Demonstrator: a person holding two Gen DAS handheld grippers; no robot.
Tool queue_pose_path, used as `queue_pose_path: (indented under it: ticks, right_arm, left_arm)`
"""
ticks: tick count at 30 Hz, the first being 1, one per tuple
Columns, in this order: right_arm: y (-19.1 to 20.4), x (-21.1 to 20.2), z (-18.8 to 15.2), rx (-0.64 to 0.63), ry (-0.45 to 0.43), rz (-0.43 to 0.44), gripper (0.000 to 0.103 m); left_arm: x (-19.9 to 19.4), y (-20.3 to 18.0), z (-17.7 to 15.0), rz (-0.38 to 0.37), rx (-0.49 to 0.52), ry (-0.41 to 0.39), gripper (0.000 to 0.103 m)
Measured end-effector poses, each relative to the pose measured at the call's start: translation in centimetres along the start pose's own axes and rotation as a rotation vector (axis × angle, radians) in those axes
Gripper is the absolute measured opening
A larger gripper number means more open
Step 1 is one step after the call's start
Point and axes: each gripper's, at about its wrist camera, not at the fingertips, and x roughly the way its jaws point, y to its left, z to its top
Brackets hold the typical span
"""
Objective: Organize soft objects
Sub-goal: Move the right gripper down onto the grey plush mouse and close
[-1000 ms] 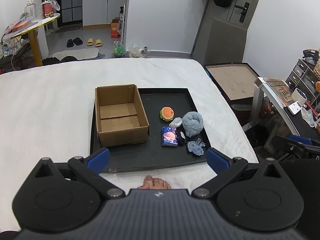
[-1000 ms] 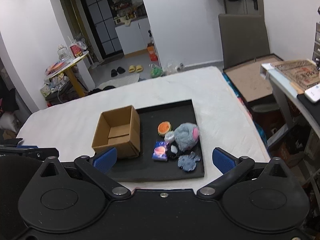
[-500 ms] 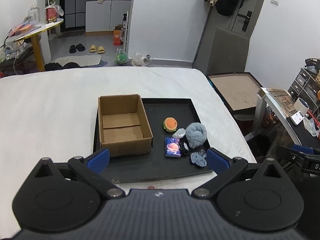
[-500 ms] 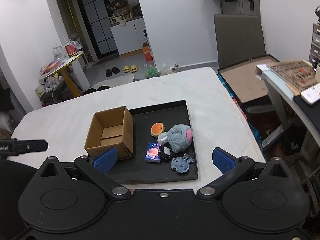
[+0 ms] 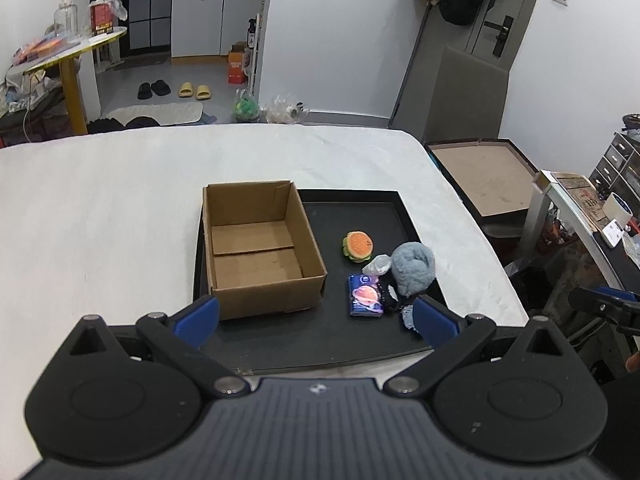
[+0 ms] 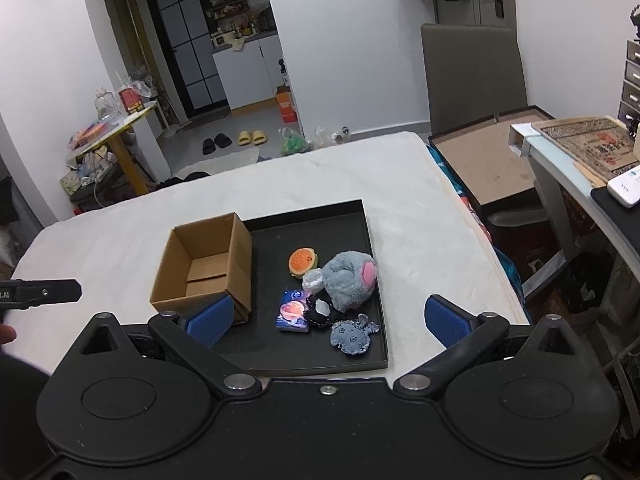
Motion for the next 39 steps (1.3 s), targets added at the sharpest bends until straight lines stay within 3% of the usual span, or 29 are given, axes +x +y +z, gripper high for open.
queue_pose_path:
  ticks: [5,16,25,31,39]
  right_arm:
    - [-0.2,1.9,-0.4,-0.029,-0.001,-0.018,0.103]
    - [-1.3,5.2,-0.9,-0.013,-0.019,-0.038,0.101]
    - [-1.2,10.2,-2.2,0.012,0.091,-0.021,0.094]
    - [-0.2,13.3,-3.4,-0.026,0.127,0.012,0.094]
    - [0.3,17.1,-3.9,-0.108,0.14,0.033,0.091]
  left_arm:
    - [1.2,1.7,0.1,-0.005,-0.005,-0.011,0.102]
    - [5.1,5.2,0.3,0.057,-0.052,-0.017,0.101]
    - [8.6,8.8,-0.4,0.095,-0.167,0.001,0.1]
    - [10.7,10.7,-0.6,0.135,-0.201,-0.007,0.091]
    - [13.9,12.7,-0.4,0.178,-0.237,0.02,0.071]
